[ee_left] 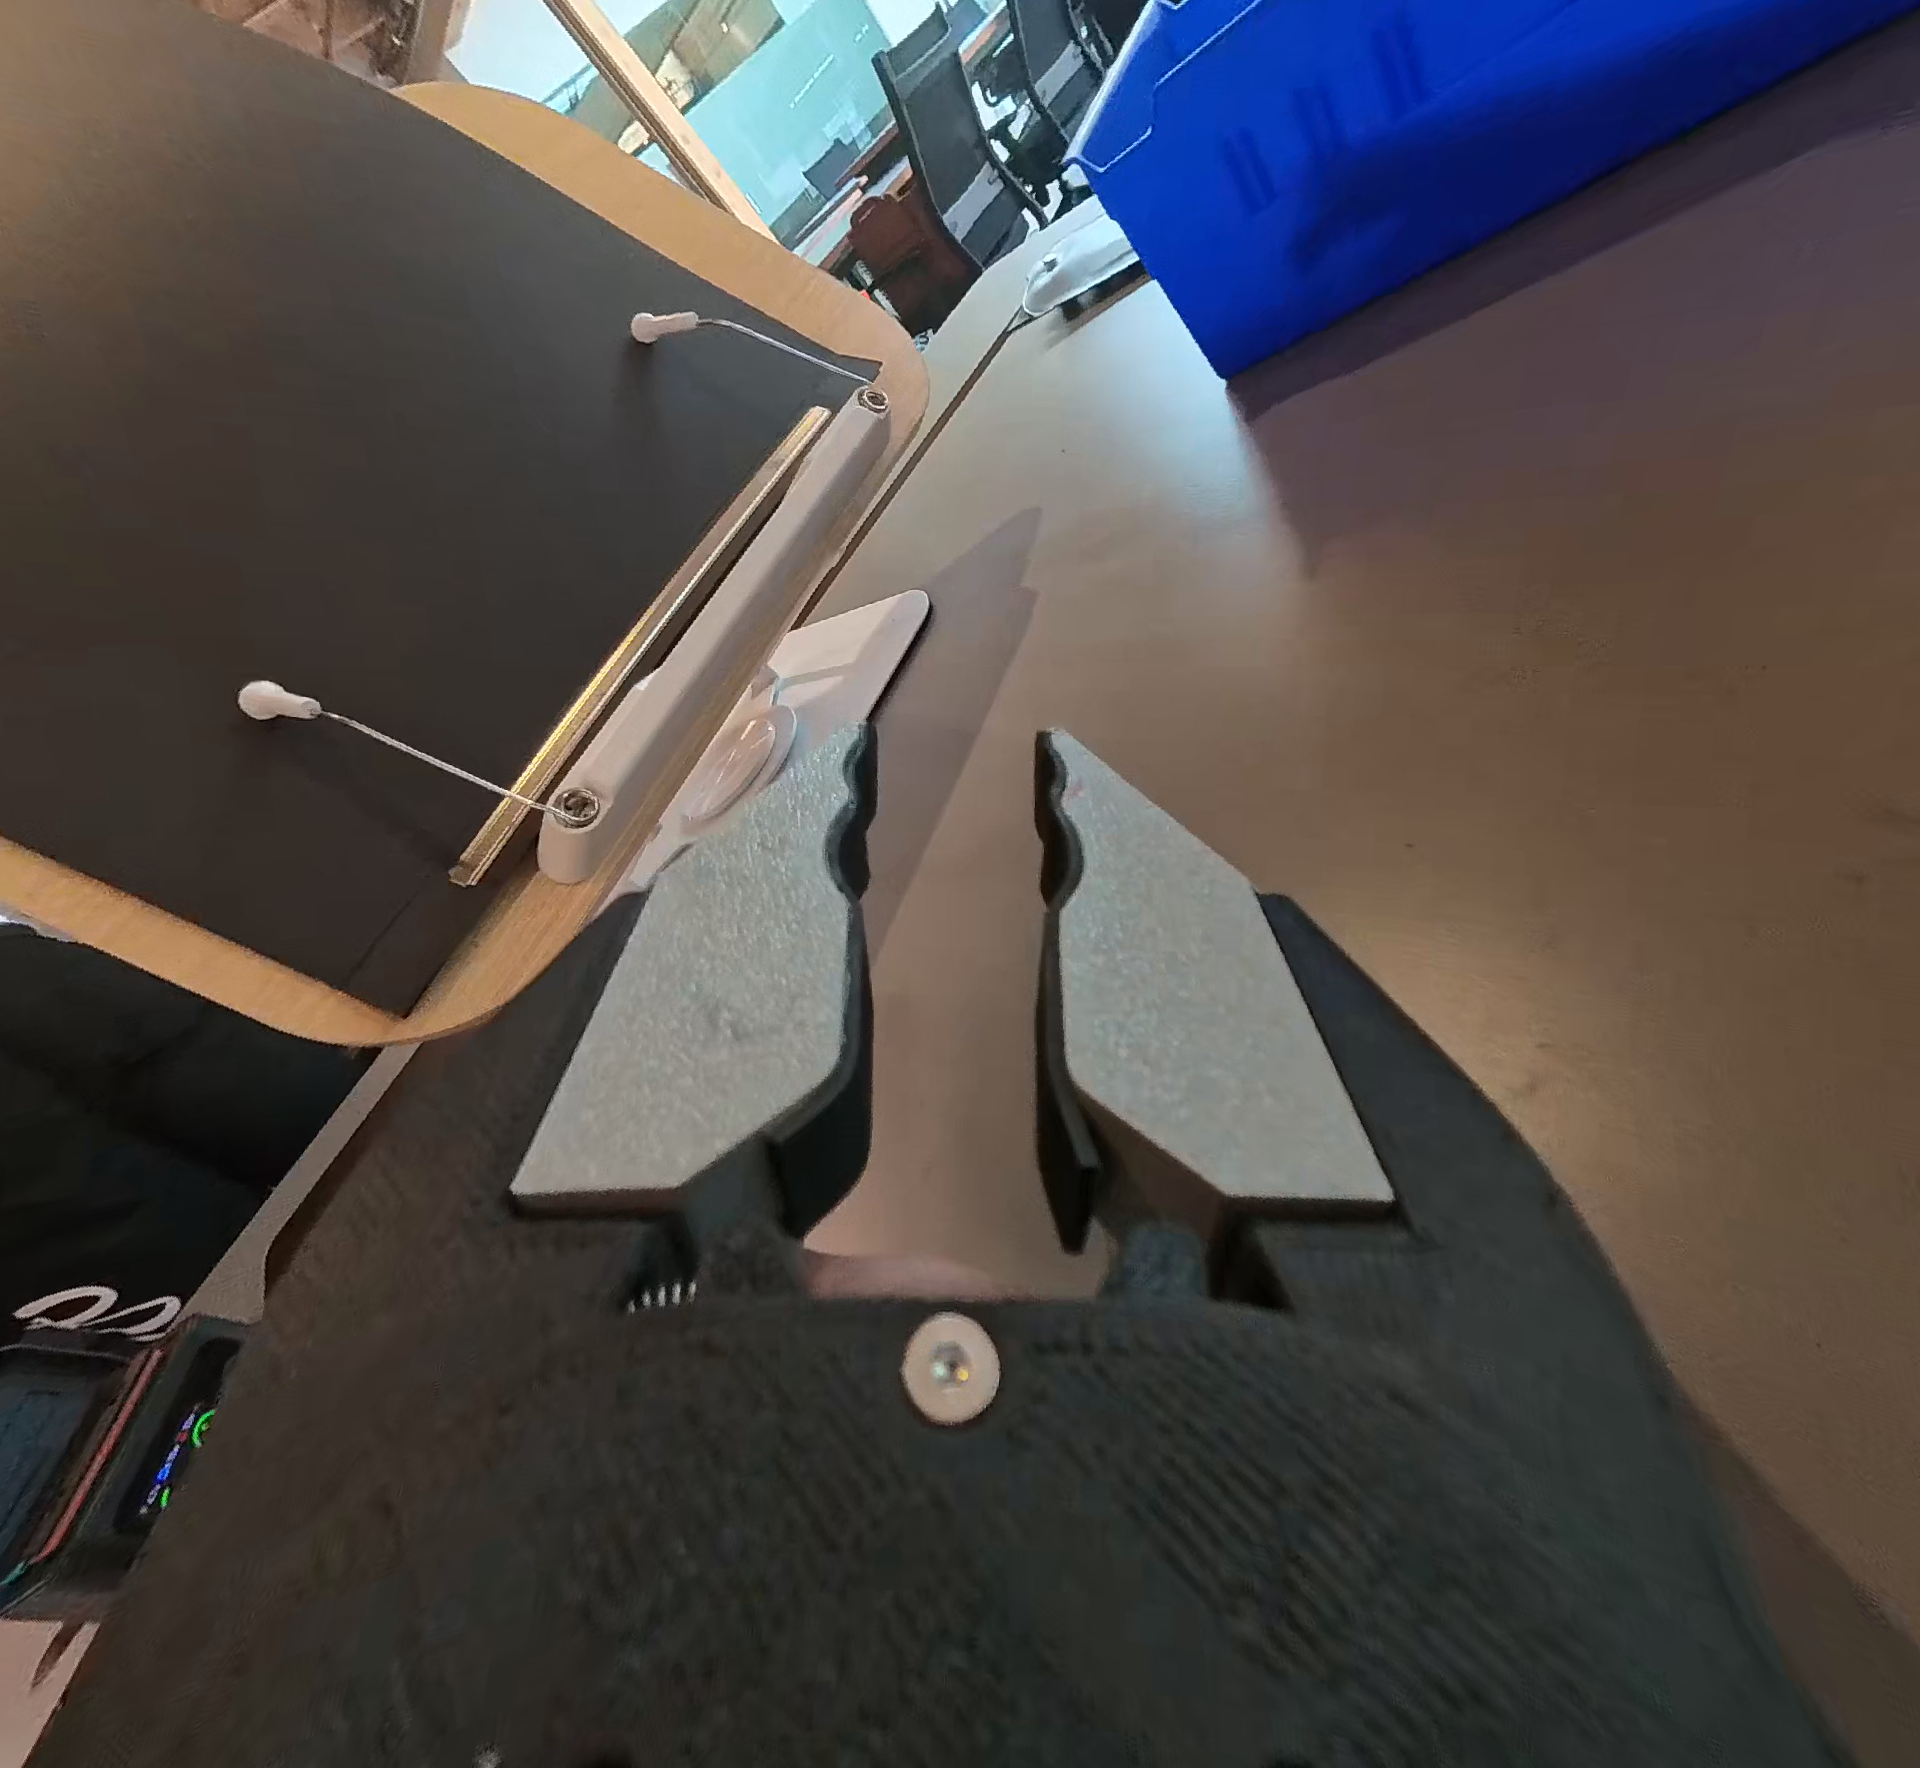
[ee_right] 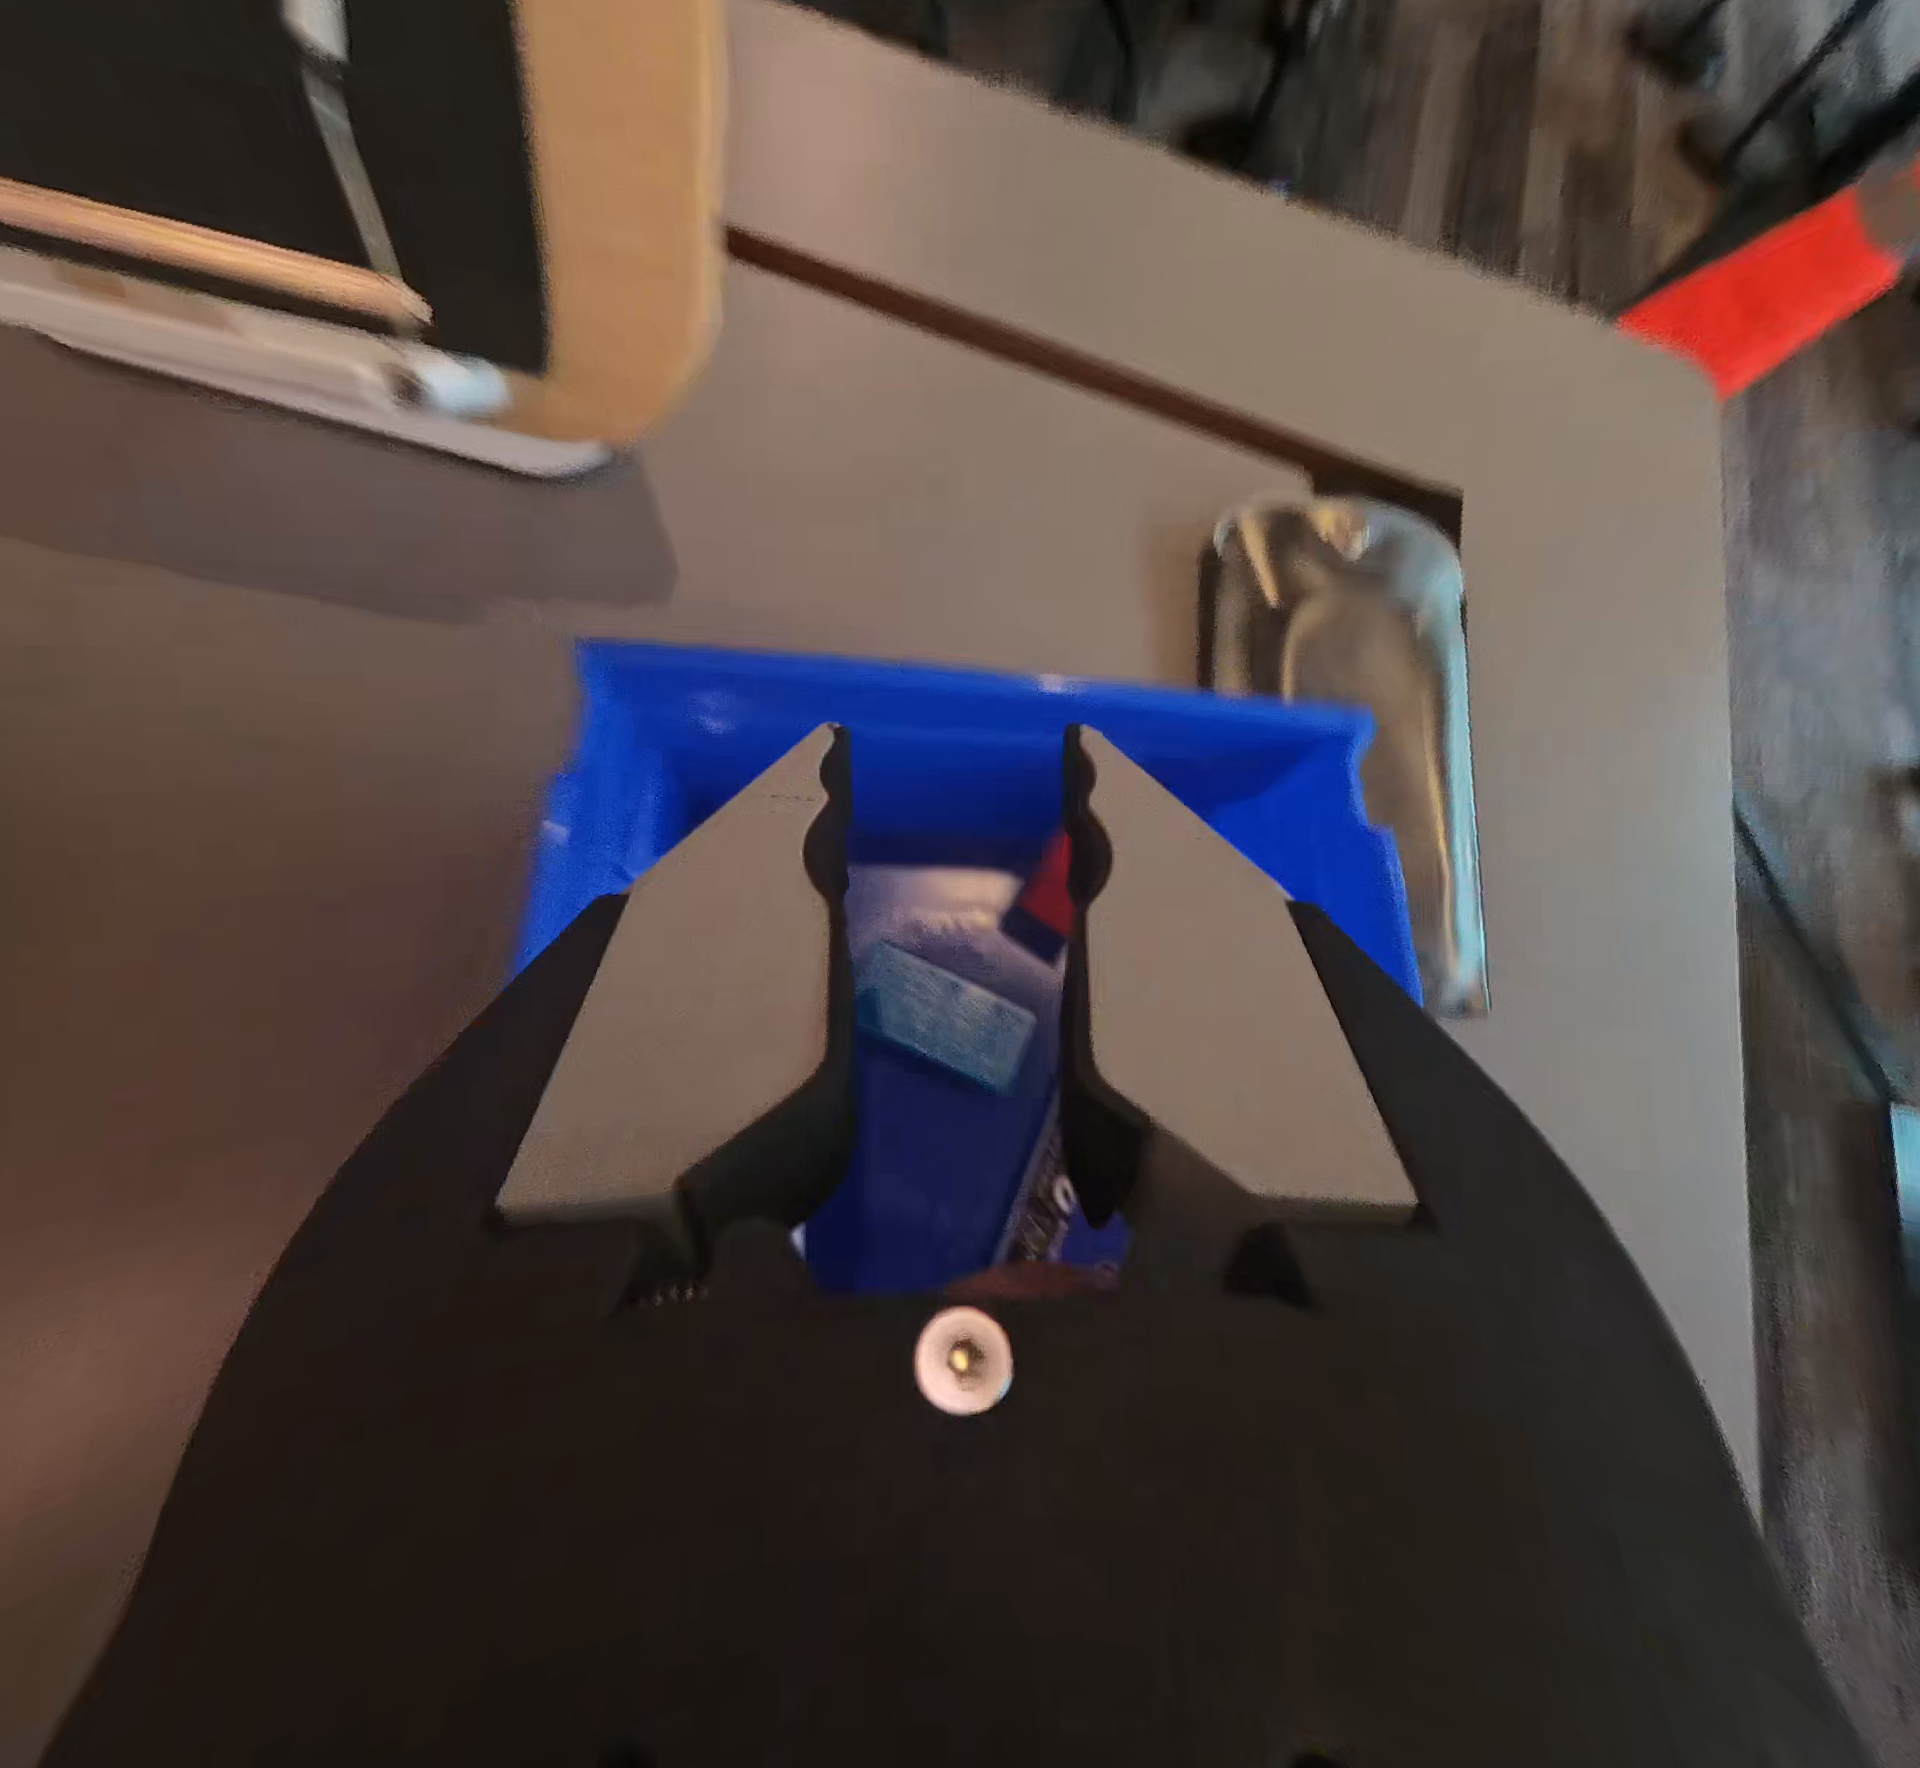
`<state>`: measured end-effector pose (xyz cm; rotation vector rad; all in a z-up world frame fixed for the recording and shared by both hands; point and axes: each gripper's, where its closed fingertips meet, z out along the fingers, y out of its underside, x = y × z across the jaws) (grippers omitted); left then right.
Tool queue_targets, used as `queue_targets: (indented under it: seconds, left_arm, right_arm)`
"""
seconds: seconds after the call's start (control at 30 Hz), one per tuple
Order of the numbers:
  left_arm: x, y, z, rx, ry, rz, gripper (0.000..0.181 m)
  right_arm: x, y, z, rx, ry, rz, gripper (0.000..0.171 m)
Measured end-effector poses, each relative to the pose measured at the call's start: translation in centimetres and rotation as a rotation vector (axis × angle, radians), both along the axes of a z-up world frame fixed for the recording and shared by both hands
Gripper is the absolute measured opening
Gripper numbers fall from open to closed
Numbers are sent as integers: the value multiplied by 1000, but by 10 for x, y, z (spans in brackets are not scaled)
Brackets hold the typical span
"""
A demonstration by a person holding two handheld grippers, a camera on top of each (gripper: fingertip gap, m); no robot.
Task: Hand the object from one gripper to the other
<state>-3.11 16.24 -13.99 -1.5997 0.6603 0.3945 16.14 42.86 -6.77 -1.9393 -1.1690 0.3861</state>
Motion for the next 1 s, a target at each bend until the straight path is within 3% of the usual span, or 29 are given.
queue_targets:
  seconds: [0.1,0.23,0.3,0.37,0.47,0.57,0.63,0.73,1.0]
  left_arm:
    - [-2,0,0,-4,-9,12,28]
    - [-8,1,1,-11,-39,36,28]
    - [-11,1,3,-14,-54,52,28]
    - [-16,1,5,-11,-78,69,27]
    - [-23,1,6,-16,-103,98,28]
    - [-29,1,5,-27,-101,126,25]
    - [-32,2,2,-52,-117,143,25]
    - [-34,4,-4,-92,-139,163,25]
    - [-31,3,-8,-111,-115,157,27]
  right_arm:
    - [-46,-46,32,-35,100,149,43]
    - [-119,-152,59,-173,319,470,43]
    - [-149,-198,56,-244,413,583,41]
    - [-178,-226,26,-289,397,639,43]
    - [-211,-213,-41,-185,247,589,45]
    - [-226,-198,-74,-169,295,551,42]
    - [-228,-193,-87,-134,337,553,39]
    - [-229,-198,-103,-136,252,591,46]
    - [-229,-209,-113,-48,163,637,44]
